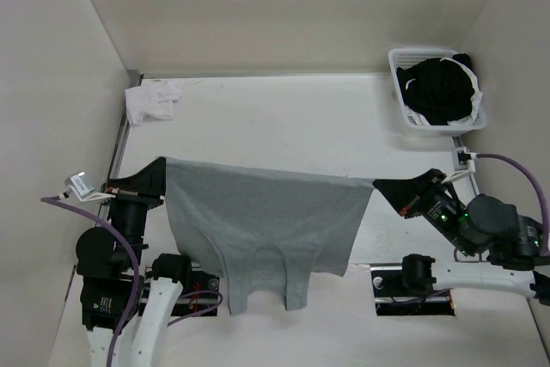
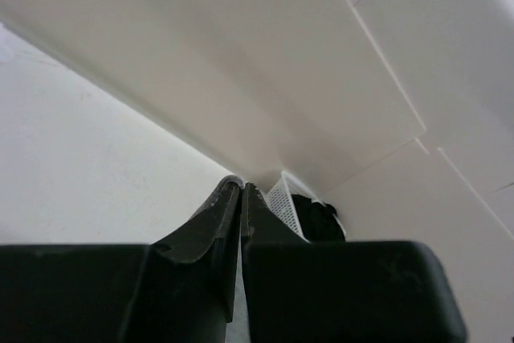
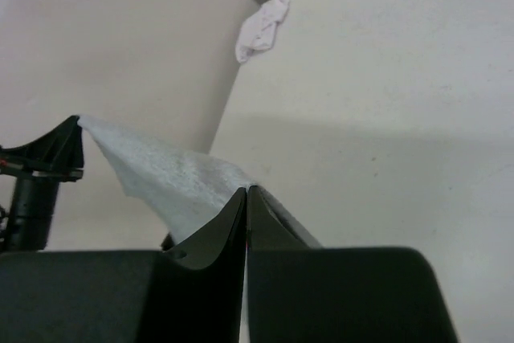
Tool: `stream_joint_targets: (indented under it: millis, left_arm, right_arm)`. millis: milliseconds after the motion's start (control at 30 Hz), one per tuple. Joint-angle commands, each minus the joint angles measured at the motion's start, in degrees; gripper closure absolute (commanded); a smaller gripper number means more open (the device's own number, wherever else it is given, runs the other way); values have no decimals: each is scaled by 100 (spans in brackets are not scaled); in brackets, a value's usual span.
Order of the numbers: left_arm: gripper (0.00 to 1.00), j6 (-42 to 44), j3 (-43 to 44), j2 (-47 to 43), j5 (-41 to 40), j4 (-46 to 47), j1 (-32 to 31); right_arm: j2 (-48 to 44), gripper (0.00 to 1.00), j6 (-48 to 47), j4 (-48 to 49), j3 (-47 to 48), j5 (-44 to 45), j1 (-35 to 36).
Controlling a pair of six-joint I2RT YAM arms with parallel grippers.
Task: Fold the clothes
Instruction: Fold the tank top
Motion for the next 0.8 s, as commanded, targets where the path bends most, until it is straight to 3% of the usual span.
stream_joint_targets:
  millis: [0, 100, 200, 267, 333, 433, 533, 667, 767]
  left_arm:
    - [100, 173, -167, 213, -215, -352, 30]
    - [100, 94, -834, 493, -233, 16, 39]
    - [99, -12, -1511, 1291, -268, 919, 118]
    - [99, -151, -1872, 2204, -234, 1876, 179]
    - [99, -231, -1943, 3380, -259, 2869, 180]
    - [99, -249, -1515, 5391, -268, 4110, 206]
    - [99, -355, -760, 6976, -180, 4754, 267]
    - [99, -548, 251, 8139, 109, 4843, 338]
    - [99, -592, 718, 8501, 188, 4808, 373]
  right_arm:
    - [557, 97, -85, -456, 92, 894, 175]
    - [874, 97, -550, 298, -355, 353, -771]
    - [1374, 97, -1052, 1789, -1189, -1734, -2798]
    - [2040, 98, -1071, 2871, -1691, -3255, -4301]
    - [3006, 98, -948, 3873, -1912, -4199, -5411]
    - [4360, 98, -947, 4834, -1642, -4667, -6135]
    - [5609, 98, -1035, 5196, -800, -4896, -6434]
    - [6805, 98, -1211, 5013, 475, -4915, -6795]
    - [7290, 98, -1246, 4714, 1170, -4967, -6971]
